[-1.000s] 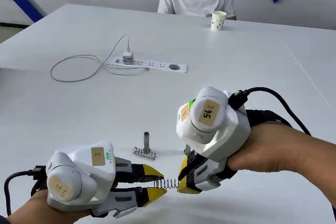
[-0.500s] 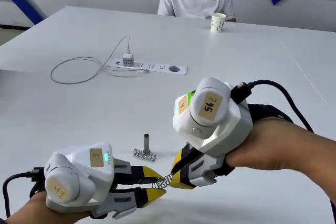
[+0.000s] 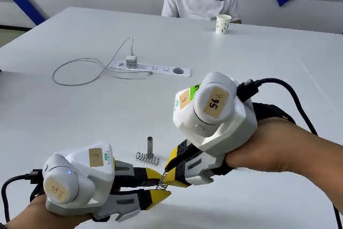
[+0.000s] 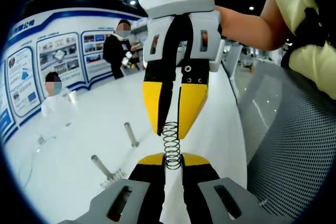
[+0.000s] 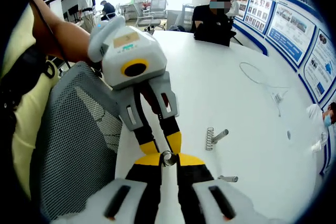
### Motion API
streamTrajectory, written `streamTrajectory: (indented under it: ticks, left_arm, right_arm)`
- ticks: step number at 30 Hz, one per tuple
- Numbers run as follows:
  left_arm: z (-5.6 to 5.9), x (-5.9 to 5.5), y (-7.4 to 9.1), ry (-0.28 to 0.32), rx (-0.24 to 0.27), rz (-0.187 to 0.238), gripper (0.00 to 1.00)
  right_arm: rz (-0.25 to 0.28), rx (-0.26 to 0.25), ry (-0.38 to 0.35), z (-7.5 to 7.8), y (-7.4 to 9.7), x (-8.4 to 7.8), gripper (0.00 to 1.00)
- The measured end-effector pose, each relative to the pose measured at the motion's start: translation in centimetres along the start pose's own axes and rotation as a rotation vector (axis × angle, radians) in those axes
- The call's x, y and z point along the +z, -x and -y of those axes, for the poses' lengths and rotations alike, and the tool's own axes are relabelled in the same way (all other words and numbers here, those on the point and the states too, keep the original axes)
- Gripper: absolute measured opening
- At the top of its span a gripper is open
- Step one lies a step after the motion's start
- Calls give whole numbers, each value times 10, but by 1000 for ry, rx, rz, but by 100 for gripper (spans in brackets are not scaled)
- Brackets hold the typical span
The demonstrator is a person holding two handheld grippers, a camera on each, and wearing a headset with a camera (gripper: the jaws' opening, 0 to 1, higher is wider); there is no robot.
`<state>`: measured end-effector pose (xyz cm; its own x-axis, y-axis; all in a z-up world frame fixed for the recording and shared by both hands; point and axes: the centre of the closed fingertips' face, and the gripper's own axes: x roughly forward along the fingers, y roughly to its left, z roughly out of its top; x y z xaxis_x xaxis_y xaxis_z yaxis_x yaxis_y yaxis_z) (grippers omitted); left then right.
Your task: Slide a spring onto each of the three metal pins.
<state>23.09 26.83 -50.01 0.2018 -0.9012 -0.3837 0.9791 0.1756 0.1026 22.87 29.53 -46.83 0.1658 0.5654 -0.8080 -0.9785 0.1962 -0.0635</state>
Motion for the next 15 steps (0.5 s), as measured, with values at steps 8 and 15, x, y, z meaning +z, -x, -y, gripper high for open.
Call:
streamTrajectory:
  ticks: [8,15]
  left_arm:
    - [-1,1,-2,8,0,9,12]
    - [-2,2,-2,27,5,16,15]
  right_arm:
    - [13,-2,4,1,-2,4,11]
    - [2,-4,1,3,-1,1,11]
